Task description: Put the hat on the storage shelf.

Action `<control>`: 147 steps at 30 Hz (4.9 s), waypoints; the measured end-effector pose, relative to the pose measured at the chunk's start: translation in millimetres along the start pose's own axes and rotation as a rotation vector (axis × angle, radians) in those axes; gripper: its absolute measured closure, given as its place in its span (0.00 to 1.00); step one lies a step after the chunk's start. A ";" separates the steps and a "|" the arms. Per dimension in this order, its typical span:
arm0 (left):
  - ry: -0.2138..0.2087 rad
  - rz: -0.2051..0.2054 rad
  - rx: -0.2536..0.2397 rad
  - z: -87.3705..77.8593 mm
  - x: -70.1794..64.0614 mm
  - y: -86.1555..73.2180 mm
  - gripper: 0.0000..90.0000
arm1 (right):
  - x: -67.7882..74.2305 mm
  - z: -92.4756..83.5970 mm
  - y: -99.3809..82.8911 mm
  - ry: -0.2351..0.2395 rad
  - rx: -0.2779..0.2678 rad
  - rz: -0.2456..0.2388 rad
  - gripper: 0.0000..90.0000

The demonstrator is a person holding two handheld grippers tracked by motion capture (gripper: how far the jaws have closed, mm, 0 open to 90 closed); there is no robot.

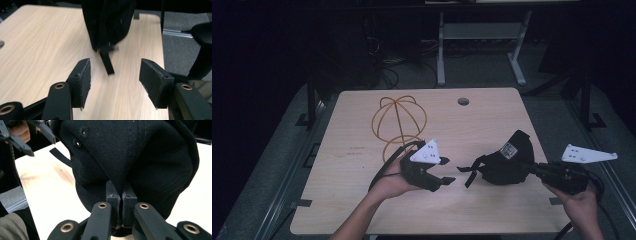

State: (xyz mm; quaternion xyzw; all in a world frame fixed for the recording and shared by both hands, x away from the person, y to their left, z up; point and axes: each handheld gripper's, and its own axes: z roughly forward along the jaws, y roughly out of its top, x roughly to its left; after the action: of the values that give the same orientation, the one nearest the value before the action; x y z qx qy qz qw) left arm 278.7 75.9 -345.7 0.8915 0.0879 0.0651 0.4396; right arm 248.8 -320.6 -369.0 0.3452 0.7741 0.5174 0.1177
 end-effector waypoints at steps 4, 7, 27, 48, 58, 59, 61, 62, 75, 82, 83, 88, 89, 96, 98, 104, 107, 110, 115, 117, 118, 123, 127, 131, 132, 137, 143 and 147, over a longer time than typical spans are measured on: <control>0.005 -0.006 0.006 0.5 -3.2 -15.1 0.46 | -2.3 -4.5 8.2 0.000 0.008 -0.010 0.97; 0.003 -0.010 0.012 1.6 -7.4 -27.0 0.45 | -3.7 -7.8 12.8 0.004 0.000 -0.009 0.97; 0.028 -0.019 0.034 0.1 -16.9 -66.8 0.42 | -0.2 -12.5 55.0 0.025 -0.004 -0.060 0.97; 0.021 -0.004 0.027 1.7 -19.3 -77.5 0.39 | 26.3 25.7 139.6 0.113 0.065 -0.183 0.97; 0.030 0.008 0.022 0.9 -20.1 -77.9 0.38 | 36.7 46.8 164.1 0.158 0.054 -0.212 0.97; 0.027 0.009 0.020 0.9 -20.0 -78.0 0.38 | 39.4 50.6 168.1 0.162 0.054 -0.215 0.97; 0.024 0.013 0.023 0.9 -19.6 -78.3 0.38 | 44.6 56.5 174.6 0.172 0.058 -0.230 0.97; 0.023 0.011 0.023 1.0 -19.7 -78.6 0.38 | 47.0 59.7 178.1 0.177 0.060 -0.237 0.97; 0.018 0.020 0.038 -0.1 -17.9 -81.0 0.38 | 73.1 101.6 225.2 0.227 0.137 -0.328 0.97; 0.014 0.039 0.034 0.0 -18.9 -80.5 0.38 | 84.1 126.4 250.3 0.253 0.175 -0.362 0.97; 0.014 0.042 0.035 -0.2 -18.9 -80.4 0.38 | 86.3 131.2 254.5 0.260 0.180 -0.364 0.97; 0.002 0.056 0.040 0.2 -21.4 -78.8 0.38 | 96.3 153.0 268.9 0.278 0.204 -0.375 0.97; 0.000 0.061 0.040 0.2 -21.7 -78.5 0.38 | 98.1 157.7 271.0 0.283 0.206 -0.378 0.97; -0.011 0.071 0.039 0.2 -24.5 -76.8 0.38 | 108.9 190.7 282.8 0.292 0.224 -0.387 0.97; -0.012 0.071 0.038 0.2 -24.4 -76.8 0.38 | 110.5 199.4 286.4 0.293 0.231 -0.377 0.97; -0.012 0.074 0.036 0.4 -23.9 -76.9 0.38 | 111.9 220.3 290.6 0.288 0.236 -0.355 0.97; -0.016 0.077 0.034 1.8 -24.8 -77.0 0.38 | 109.7 230.4 288.8 0.281 0.231 -0.343 0.97; -0.021 0.071 0.030 2.8 -25.8 -76.8 0.38 | 109.5 236.6 287.3 0.279 0.234 -0.327 0.96; -0.021 0.081 0.035 3.2 -25.6 -76.3 0.38 | 110.4 248.5 285.8 0.266 0.241 -0.304 0.96; -0.022 0.088 0.040 3.3 -25.4 -76.3 0.38 | 110.7 253.6 285.0 0.270 0.236 -0.291 0.96; -0.023 0.084 0.038 3.7 -25.9 -76.4 0.38 | 110.6 256.0 284.7 0.267 0.236 -0.293 0.96; -0.026 0.079 0.038 5.2 -27.0 -76.8 0.38 | 113.8 269.2 281.0 0.225 0.237 -0.283 0.86; -0.026 0.077 0.036 5.0 -27.3 -77.1 0.38 | 114.7 273.5 279.7 0.217 0.235 -0.270 0.70; -0.027 0.076 0.037 5.9 -27.2 -77.4 0.38 | 111.6 268.9 276.2 0.205 0.225 -0.266 0.60; -0.026 0.074 0.035 6.1 -27.5 -77.6 0.38 | 110.1 267.1 275.4 0.201 0.226 -0.255 0.57; -0.022 0.071 0.029 5.6 -28.7 -78.1 0.38 | 98.3 254.3 267.9 0.209 0.189 -0.222 0.47; -0.010 0.049 0.023 6.6 -27.1 -78.9 0.36 | 87.5 237.2 258.9 0.207 0.177 -0.201 0.41; -0.003 0.047 0.041 7.8 -25.8 -80.3 0.34 | 81.4 228.4 254.8 0.206 0.175 -0.187 0.37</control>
State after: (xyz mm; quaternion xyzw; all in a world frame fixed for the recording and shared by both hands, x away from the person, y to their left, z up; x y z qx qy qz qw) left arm 247.0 112.3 -415.2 0.9022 0.0679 0.0724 0.4198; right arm 417.3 -45.1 -229.7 0.2256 0.8530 0.4673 0.0550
